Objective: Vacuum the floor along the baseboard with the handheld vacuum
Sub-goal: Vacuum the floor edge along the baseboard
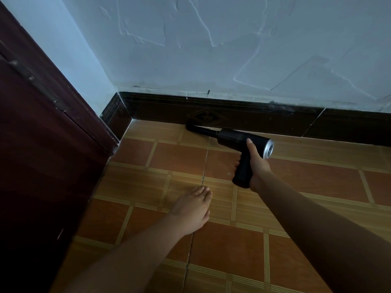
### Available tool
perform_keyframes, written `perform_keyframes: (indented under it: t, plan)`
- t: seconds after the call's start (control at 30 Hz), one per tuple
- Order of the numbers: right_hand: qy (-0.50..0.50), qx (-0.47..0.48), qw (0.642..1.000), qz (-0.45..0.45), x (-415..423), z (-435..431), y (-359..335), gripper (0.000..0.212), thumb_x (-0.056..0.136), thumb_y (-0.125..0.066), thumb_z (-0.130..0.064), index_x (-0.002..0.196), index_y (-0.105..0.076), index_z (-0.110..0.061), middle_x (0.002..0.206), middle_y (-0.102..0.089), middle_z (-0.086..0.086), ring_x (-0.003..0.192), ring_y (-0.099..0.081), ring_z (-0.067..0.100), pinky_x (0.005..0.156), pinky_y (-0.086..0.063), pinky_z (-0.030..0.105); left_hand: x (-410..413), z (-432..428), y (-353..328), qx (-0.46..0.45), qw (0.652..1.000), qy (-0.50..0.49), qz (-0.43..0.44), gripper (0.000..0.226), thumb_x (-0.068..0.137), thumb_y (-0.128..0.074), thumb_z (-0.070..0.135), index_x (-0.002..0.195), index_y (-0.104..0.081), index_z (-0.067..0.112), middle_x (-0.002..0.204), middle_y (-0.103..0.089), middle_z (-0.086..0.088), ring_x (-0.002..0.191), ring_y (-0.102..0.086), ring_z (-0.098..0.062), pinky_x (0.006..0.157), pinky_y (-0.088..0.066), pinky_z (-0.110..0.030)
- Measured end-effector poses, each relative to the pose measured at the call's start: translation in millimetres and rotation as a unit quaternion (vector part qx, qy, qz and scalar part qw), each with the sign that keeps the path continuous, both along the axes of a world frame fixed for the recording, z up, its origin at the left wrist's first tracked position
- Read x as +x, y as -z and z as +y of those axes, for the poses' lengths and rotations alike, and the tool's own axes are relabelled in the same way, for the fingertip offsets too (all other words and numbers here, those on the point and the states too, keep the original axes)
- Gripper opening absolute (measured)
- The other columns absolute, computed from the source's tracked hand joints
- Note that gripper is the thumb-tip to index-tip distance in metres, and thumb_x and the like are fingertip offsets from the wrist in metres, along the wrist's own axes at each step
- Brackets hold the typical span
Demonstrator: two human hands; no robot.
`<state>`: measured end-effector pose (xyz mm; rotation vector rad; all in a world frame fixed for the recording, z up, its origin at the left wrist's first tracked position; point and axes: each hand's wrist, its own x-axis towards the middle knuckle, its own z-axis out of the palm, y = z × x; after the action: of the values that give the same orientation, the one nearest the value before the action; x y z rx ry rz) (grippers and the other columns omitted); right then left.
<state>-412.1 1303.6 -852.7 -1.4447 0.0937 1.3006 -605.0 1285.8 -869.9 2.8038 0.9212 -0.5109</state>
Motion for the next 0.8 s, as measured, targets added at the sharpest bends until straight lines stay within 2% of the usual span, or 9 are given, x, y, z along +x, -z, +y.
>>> perform_keyframes:
  t: [0.3,0.57,0.8]
  plan:
    - [0.011,0.009,1.0,0.01,-15,11,1,0.052,0.078,-0.071,-0.046,0.106,-0.059,-0.005,0.071,-0.061,0.008,0.057,-0.059,0.018,0.058,-0.051,0.032,-1,0,0,-0.001,1.0,-0.002,-0.008,0.054,0.101,-0.027,0.03,0.148,-0.013,0.006,0.157,-0.013,-0.01,0.144,-0.01,-0.019,0.116,-0.006,-0.03]
    - [0.005,-0.009,1.0,-0.011,18,-8,-6,0.058,0.077,-0.07,-0.049,0.112,-0.06,-0.004,0.07,-0.061,0.008,0.057,-0.058,0.018,0.055,-0.049,0.031,2,2,0,-0.003,1.0,-0.002,0.008,0.056,0.101,-0.029,0.029,0.149,-0.012,0.007,0.157,-0.011,-0.008,0.144,-0.01,-0.017,0.116,-0.004,-0.029]
    - [0.013,-0.017,1.0,-0.013,52,-33,-13,0.058,0.076,-0.071,-0.049,0.113,-0.061,-0.005,0.073,-0.062,0.006,0.06,-0.059,0.017,0.058,-0.049,0.032,7,2,-5,-0.002,1.0,-0.012,0.019,0.055,0.1,-0.03,0.029,0.149,-0.013,0.009,0.157,-0.012,-0.006,0.144,-0.012,-0.015,0.116,-0.007,-0.027]
